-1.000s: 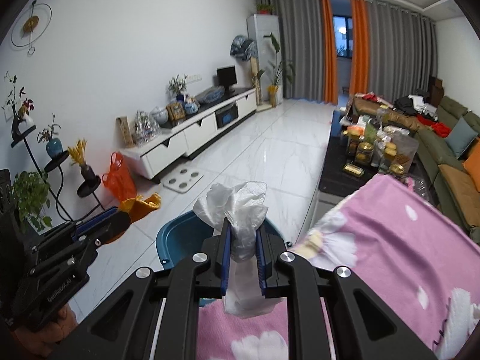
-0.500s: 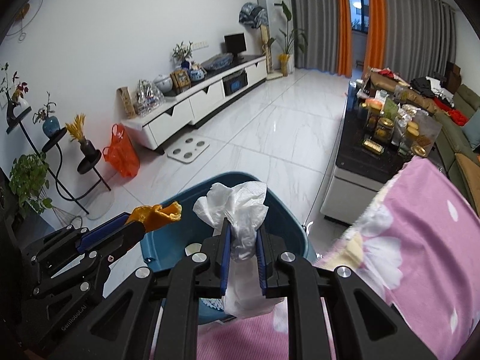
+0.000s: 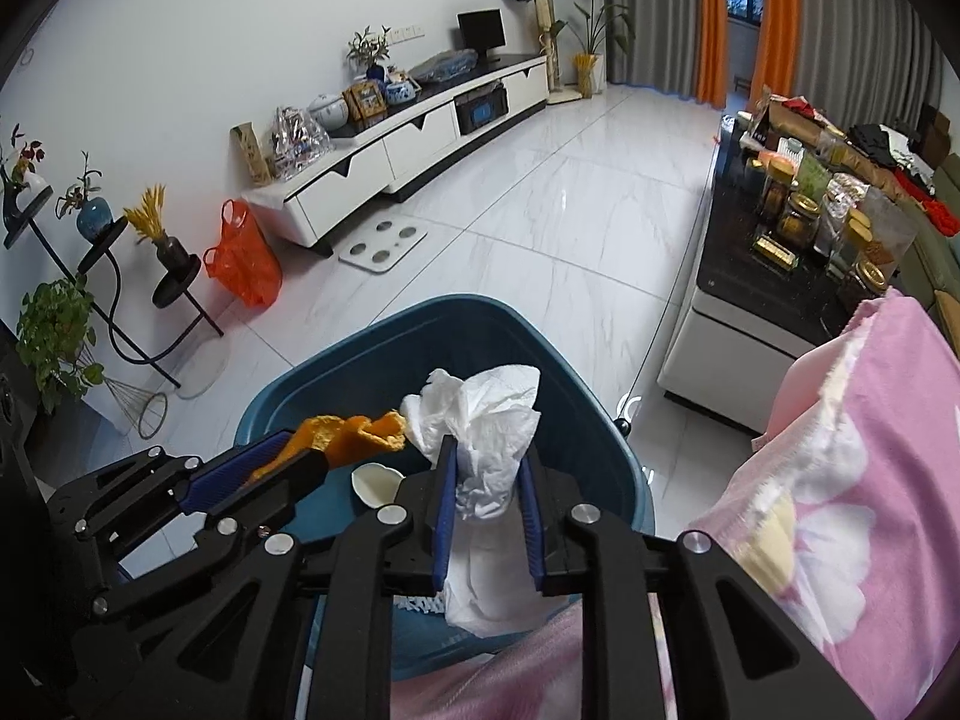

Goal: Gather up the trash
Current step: 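Carry the orange peel and tissue over the blue bin and open both grippers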

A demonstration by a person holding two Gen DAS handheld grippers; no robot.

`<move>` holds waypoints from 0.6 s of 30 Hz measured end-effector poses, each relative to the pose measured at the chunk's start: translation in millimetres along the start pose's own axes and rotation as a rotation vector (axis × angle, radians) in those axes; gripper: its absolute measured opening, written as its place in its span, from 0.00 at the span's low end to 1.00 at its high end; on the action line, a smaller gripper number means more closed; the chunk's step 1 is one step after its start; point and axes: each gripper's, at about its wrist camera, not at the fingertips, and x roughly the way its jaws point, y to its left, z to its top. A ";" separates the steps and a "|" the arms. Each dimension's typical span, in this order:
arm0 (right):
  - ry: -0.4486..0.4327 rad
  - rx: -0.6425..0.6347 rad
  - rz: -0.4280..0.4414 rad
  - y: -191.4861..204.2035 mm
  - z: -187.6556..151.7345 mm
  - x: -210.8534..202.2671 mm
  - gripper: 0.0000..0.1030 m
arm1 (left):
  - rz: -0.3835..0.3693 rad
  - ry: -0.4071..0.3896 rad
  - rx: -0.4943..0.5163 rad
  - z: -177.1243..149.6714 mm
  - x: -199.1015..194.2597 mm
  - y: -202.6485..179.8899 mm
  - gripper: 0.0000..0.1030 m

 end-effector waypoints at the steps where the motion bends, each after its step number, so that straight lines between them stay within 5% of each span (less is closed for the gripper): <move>1: 0.003 -0.004 -0.001 0.6 0.7 1.6 0.19 | 0.004 0.003 0.004 0.8 4.6 -0.6 0.17; 6: 0.018 0.008 0.007 -3.7 1.5 5.7 0.27 | 0.022 0.010 0.006 -1.1 13.7 -3.1 0.25; 8: 0.012 0.017 0.010 -5.9 2.0 5.1 0.44 | 0.032 0.003 0.006 -1.7 12.6 -5.1 0.33; 18: -0.054 0.059 0.019 -15.6 1.1 -20.8 0.55 | 0.052 -0.075 -0.018 -1.1 -27.7 -8.4 0.56</move>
